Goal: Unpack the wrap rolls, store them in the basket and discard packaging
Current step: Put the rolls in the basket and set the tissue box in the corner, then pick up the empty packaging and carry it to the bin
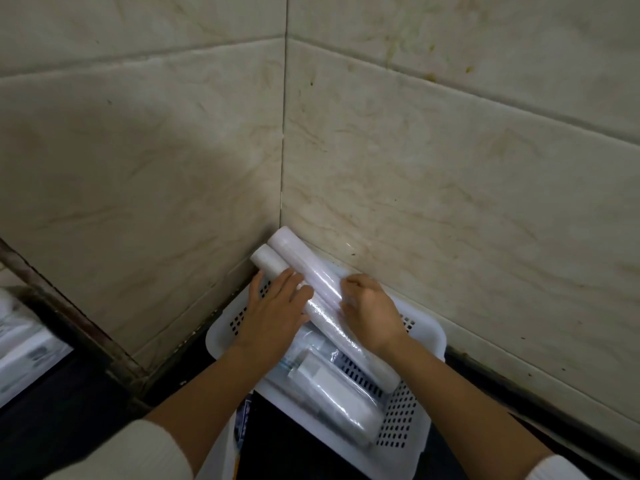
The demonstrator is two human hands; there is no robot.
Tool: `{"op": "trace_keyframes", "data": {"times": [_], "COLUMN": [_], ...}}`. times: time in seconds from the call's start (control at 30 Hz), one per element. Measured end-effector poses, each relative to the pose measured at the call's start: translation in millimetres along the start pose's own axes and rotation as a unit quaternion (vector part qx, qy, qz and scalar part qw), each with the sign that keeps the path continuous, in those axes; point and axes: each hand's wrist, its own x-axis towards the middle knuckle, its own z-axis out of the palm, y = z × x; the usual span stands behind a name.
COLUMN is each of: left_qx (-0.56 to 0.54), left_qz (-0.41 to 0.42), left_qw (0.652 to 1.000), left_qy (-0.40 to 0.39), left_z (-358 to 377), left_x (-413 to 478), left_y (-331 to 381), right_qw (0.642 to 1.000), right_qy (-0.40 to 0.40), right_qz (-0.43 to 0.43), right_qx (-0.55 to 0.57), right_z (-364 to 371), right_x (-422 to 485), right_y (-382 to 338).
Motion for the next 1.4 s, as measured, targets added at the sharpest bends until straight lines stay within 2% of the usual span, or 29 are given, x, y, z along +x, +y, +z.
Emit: {"op": "trace_keyframes", "data": {"times": [0.2,0.33,0.43,0.57,0.7,0.87,1.03,1.2,1.4], "left_qx": [-0.036,-0.125,-0.203,-0.21,-0.2,-0.161,-0.164,-0.211,-0.26], "left_qz": [-0.034,-0.057,-0.09,-0.158,-0.255,-0.334,-0.342,-0.359,-0.383], "left_qw": [0.998,0.99,0.974,0.964,0.945,0.915,0.896,0.892,0.882], "left_qy": [-0.049,-0.011,0.037,0.049,-0.032,-0.16,-0.232,-0.179,-0.091], "left_z": [-12.9,-46.7,-72.9,-88.6,-82.8,-67.2,-64.8,-75.6,-99.0], "left_x": [-6.4,-32.2,-74.8,-150.8,-224.8,-289.4,-334.2,-358.1,-400.0], "left_y": [7.6,23.0,39.4,56.0,63.0,76.0,88.0,96.7,112.9], "right_qw": [0.997,0.985,0.979,0.973,0.979,0.988,0.962,0.956,0.975], "right_qy": [-0.035,0.003,0.028,0.061,0.069,-0.045,-0.127,-0.193,-0.15], "right_qz": [0.054,0.117,0.122,0.116,0.111,0.142,0.24,0.189,0.16], "right_qx": [0.042,0.131,0.159,0.189,0.155,0.045,-0.038,-0.114,-0.017], "right_z": [-11.4,-22.9,-28.8,-27.8,-15.8,7.8,27.6,38.2,27.0], "right_x": [-12.9,-49.4,-92.8,-166.0,-239.2,-311.9,-360.6,-378.9,-381.1], "right_y": [-0.6,-10.5,-23.3,-39.0,-43.4,-33.1,-31.2,-42.3,-63.3]}}
